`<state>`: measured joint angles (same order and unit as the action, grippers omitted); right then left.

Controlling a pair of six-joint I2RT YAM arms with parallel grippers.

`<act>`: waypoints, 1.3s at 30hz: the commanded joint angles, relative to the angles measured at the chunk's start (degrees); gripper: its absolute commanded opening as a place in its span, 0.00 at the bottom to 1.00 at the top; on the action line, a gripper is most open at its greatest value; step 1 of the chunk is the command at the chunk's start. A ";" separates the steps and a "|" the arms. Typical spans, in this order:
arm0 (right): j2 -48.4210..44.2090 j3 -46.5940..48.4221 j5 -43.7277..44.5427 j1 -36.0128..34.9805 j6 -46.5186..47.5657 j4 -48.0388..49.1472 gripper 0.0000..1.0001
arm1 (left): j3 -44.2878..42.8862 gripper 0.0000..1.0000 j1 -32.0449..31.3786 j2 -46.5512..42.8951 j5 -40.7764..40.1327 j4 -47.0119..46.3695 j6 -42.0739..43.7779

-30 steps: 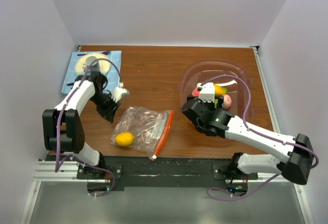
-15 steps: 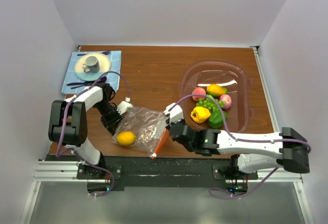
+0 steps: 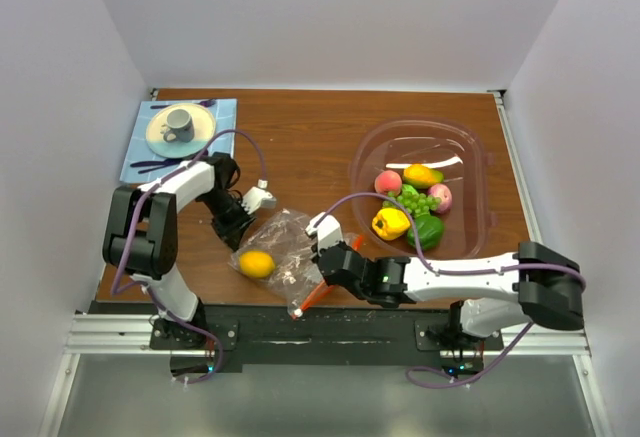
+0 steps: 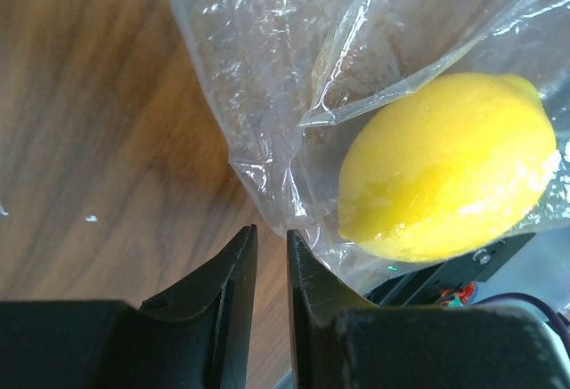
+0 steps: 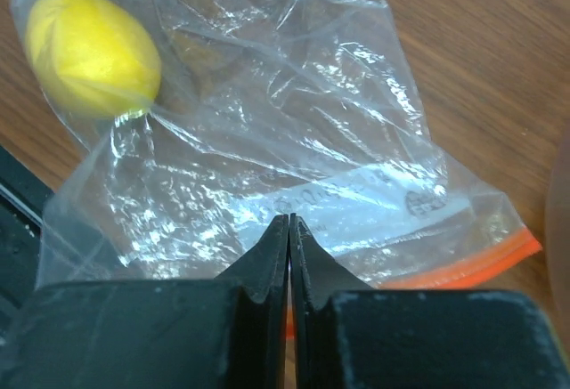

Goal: Open the zip-top bag and remove the fake food

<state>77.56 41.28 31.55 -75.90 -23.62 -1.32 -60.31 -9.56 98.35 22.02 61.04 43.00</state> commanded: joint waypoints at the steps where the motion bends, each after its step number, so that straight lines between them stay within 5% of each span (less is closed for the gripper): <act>1: -8.46 -2.50 1.85 -0.30 -2.66 -2.19 0.00 | -0.51 0.24 -0.19 0.44 0.04 -2.85 -1.96; 6: -15.76 -6.73 -1.14 -0.83 -5.65 -4.91 0.00 | -0.51 0.22 -0.19 1.67 -0.22 -4.17 -2.66; 15: -13.14 -9.28 -5.18 -2.41 -7.41 -3.16 0.00 | -0.16 0.21 -0.19 2.20 -1.01 -4.87 -3.72; 29: -21.04 -14.03 -9.14 -4.17 -7.15 -5.53 0.00 | 0.90 0.21 -0.19 2.29 -1.72 -5.49 -4.16; 39: -12.62 -15.00 -9.32 -4.17 -6.18 1.14 0.00 | -0.33 0.20 -0.37 2.64 -1.19 -5.05 -5.12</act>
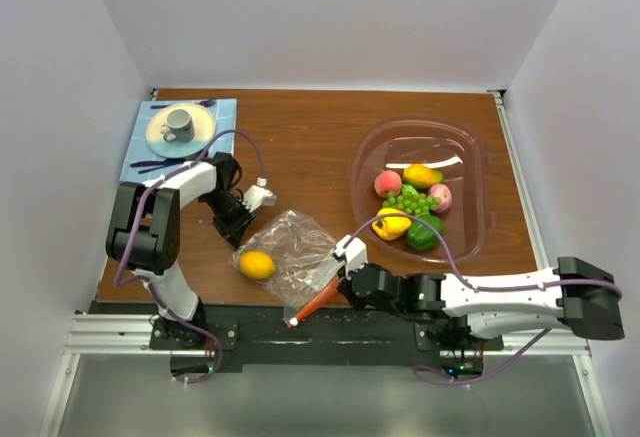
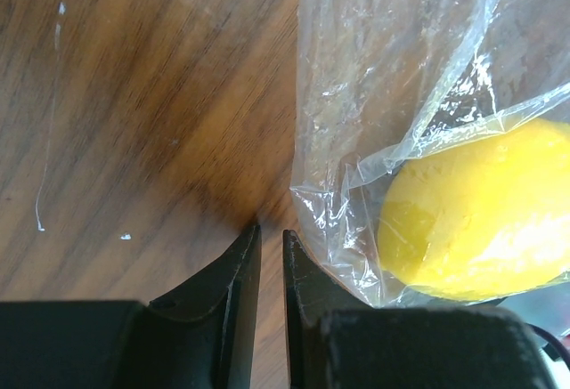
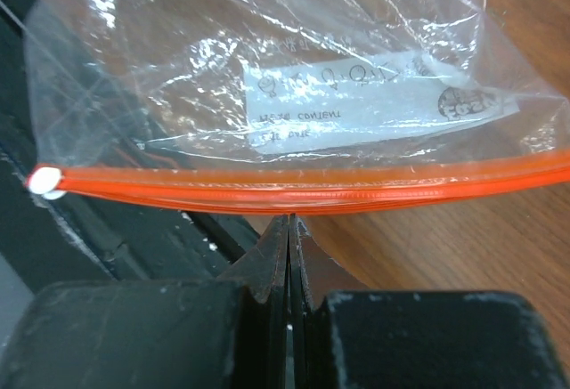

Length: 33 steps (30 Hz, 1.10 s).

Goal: Open the zip-top bag and remove the fake food

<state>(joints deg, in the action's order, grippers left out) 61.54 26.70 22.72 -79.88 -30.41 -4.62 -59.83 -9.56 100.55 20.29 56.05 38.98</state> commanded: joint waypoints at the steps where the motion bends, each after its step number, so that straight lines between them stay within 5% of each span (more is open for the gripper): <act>1: 4.28 -0.24 0.21 -0.28 0.62 6.71 0.00 | -0.90 0.20 -0.46 0.43 0.62 -0.07 -1.19; 12: 15.88 5.38 4.87 -0.28 4.66 16.84 0.12 | -2.21 0.21 -2.74 0.43 1.15 -1.20 -4.26; 28: 30.56 13.20 7.86 -0.46 10.90 27.55 0.47 | -9.87 0.22 -8.89 2.19 3.61 0.02 -10.15; 33: 36.01 14.61 11.64 -0.81 12.65 32.82 0.48 | -8.37 0.21 -8.81 -1.66 0.90 -0.42 -10.24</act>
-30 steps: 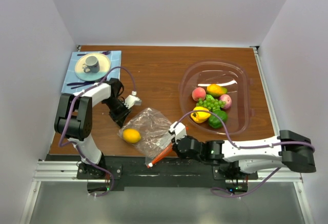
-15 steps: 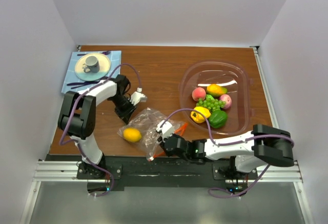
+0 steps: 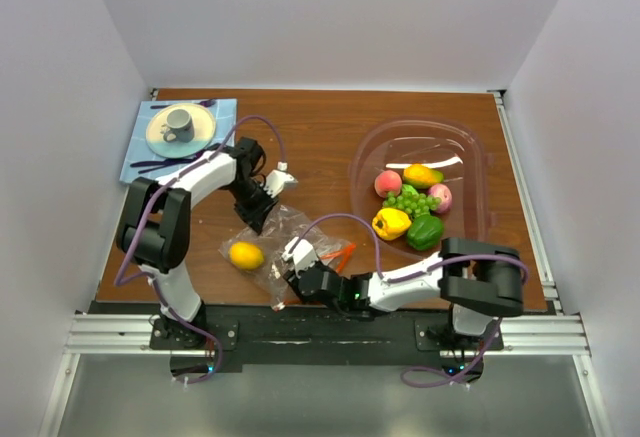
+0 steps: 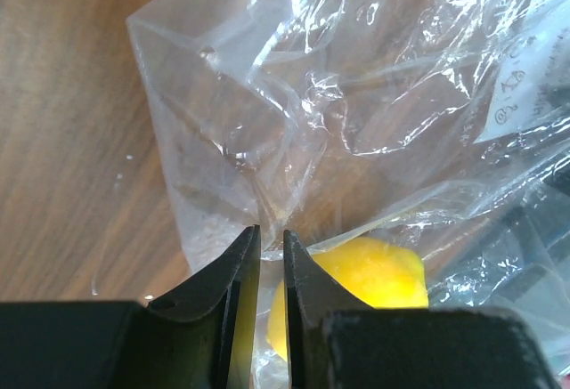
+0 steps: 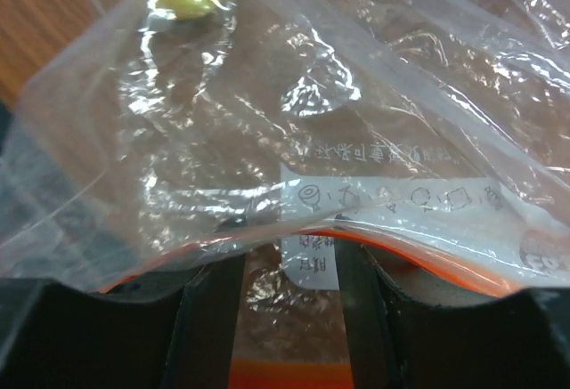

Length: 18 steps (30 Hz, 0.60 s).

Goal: Open the zip-top bag and remove the fake food

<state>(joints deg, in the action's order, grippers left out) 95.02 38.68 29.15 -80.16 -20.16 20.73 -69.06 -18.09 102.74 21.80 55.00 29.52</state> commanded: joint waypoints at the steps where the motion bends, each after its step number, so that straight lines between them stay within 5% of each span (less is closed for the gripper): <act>1: 3.84 2.63 5.22 -0.52 2.76 8.18 0.48 | 0.51 0.21 -0.37 -4.73 -1.49 0.98 -0.86; 9: 8.60 3.33 6.36 -0.87 1.80 7.93 0.46 | -11.10 0.28 7.34 -11.77 -4.40 13.19 4.48; 18: 10.01 2.81 6.63 -1.05 -0.84 7.22 0.46 | 9.20 0.27 10.88 -16.08 -16.78 7.41 11.97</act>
<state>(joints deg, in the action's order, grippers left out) 103.55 41.19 34.09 -80.79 -19.46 29.19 -65.65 -6.83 87.85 11.62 63.83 37.63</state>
